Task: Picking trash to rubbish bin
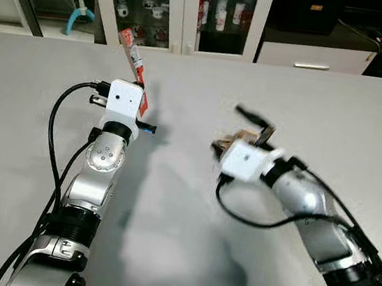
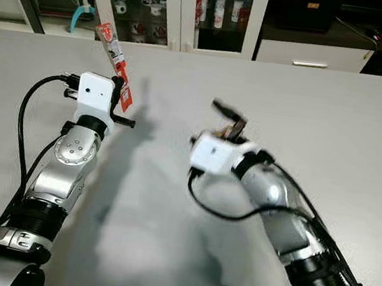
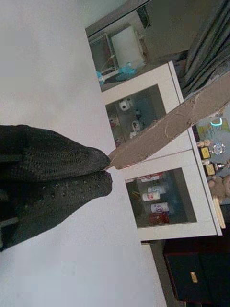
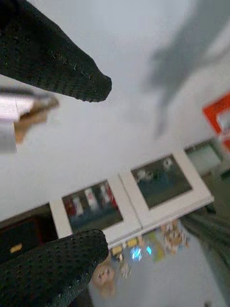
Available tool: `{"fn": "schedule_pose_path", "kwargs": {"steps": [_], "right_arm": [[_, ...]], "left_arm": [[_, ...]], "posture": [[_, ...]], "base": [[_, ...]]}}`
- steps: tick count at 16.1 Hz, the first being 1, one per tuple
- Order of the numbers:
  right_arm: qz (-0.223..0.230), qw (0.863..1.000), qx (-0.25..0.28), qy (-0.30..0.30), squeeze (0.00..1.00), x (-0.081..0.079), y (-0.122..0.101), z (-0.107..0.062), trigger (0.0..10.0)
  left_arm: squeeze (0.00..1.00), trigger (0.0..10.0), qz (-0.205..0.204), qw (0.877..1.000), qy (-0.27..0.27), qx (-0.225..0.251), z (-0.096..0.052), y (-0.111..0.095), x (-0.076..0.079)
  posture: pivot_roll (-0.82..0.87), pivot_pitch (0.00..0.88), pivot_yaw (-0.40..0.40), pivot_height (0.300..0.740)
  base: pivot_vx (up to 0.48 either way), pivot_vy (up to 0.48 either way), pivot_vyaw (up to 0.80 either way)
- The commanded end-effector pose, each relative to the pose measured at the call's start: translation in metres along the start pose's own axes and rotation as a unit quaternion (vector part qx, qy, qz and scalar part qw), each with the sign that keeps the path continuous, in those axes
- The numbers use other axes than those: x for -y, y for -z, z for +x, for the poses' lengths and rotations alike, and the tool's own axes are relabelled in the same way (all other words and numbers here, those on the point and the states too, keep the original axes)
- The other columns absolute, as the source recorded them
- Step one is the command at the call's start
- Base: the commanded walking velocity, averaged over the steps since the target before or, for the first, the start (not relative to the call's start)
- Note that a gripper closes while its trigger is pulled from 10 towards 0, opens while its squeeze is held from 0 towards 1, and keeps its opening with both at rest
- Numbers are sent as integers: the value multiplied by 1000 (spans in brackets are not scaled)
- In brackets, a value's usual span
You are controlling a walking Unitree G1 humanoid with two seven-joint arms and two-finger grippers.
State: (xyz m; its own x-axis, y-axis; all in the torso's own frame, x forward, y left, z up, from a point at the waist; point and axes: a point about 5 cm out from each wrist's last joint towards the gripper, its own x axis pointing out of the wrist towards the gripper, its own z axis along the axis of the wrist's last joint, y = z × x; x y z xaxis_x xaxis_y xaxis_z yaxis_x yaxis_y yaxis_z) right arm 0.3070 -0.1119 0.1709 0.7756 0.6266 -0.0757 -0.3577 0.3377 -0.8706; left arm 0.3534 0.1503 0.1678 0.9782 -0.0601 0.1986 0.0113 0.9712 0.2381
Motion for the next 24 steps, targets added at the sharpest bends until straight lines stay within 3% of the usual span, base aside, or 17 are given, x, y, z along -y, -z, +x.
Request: {"fn": "schedule_pose_path", "kwargs": {"steps": [1, 8, 17, 24], "right_arm": [[-30, 999, 0, -34, 0, -8, -1, -3, 10000], [-113, 991, -50, -59, 0, -18, 16, -4, 10000], [-72, 993, -65, -71, 0, -37, 25, 3, 10000], [-75, 988, -124, -56, 0, -39, 51, 20, 10000]], "left_arm": [[0, 10000, -1, 1000, 13, 2, 1, -1, 4], [0, 10000, 0, 1000, 16, 1, 1, -1, 5], [0, 10000, 1, 1000, 16, 2, 0, -1, 6], [0, 10000, 1, 1000, 13, 2, 1, -2, 5]], "posture": [[-28, 78, 58, 740], [-26, 82, 55, 740], [-13, 87, 50, 740], [5, 85, 43, 740]], "base": [[0, 0, 0], [0, 0, 0], [0, 0, 0], [0, 0, 0]]}}
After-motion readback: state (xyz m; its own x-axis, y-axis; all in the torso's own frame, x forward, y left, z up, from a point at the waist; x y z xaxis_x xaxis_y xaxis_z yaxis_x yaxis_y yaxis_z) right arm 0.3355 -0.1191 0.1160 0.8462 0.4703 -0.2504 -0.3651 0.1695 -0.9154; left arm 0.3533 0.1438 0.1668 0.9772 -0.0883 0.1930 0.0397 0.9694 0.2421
